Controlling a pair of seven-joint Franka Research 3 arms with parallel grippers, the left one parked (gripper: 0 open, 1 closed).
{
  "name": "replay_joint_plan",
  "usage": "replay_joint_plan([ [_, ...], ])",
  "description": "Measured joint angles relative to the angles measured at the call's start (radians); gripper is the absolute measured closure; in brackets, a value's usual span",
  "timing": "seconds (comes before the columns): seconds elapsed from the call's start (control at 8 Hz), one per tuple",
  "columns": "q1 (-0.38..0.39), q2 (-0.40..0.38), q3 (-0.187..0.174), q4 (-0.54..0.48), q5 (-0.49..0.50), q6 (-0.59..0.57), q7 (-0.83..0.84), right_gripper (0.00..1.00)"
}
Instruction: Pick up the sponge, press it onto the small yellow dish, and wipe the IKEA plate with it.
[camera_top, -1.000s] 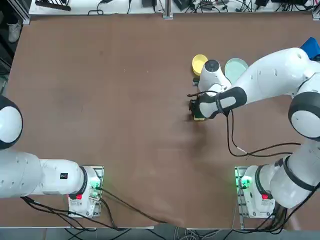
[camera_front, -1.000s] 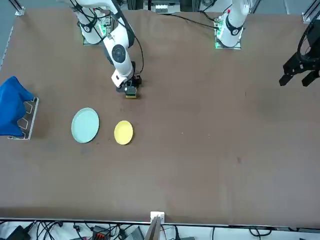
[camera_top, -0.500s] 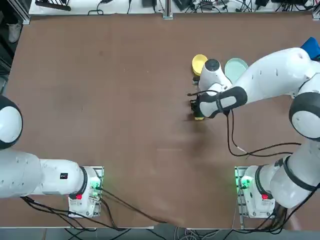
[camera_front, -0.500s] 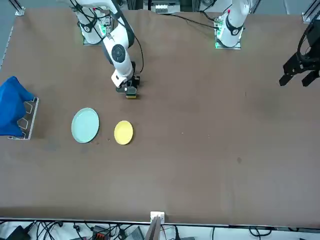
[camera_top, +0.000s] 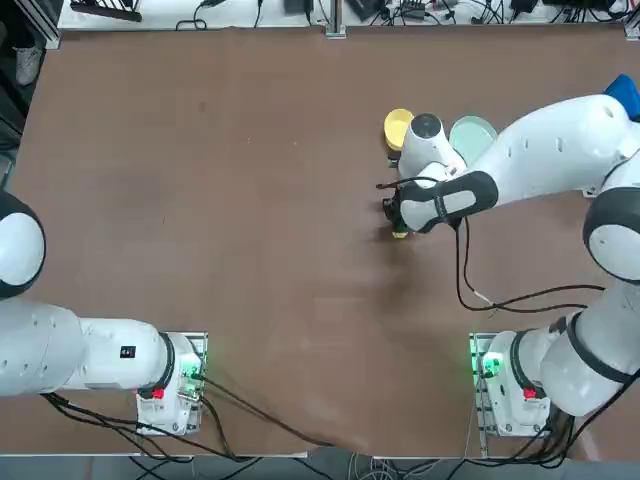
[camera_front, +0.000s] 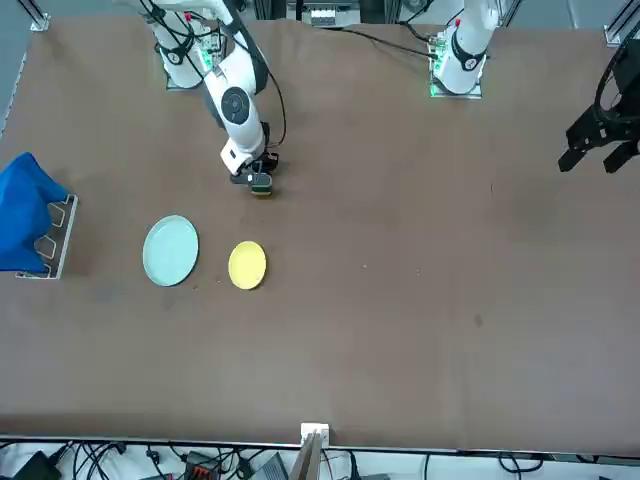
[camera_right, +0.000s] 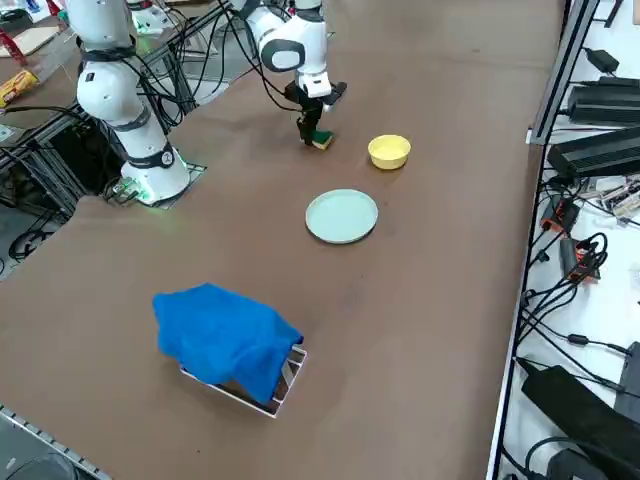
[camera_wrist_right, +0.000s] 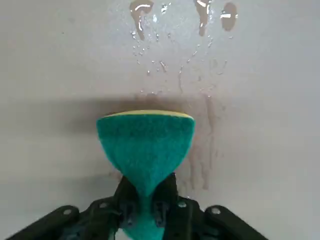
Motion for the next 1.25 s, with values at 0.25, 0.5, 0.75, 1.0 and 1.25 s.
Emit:
replay_joint_plan([
  [0.25, 0.0, -0.009, 0.0, 0.0, 0.0, -0.007, 0.0, 0.85],
  [0.5, -0.001, -0.017, -0.005, 0.005, 0.0, -0.015, 0.0, 0.85],
  [0.75, -0.027, -0.059, -0.015, 0.042, 0.0, -0.112, -0.013, 0.85],
  [1.0, -0.07, -0.083, -0.018, 0.164, 0.0, -0.313, -0.038, 0.85],
  [1.25, -0.118, -0.065, -0.02, 0.348, 0.0, -0.544, -0.086, 0.85],
])
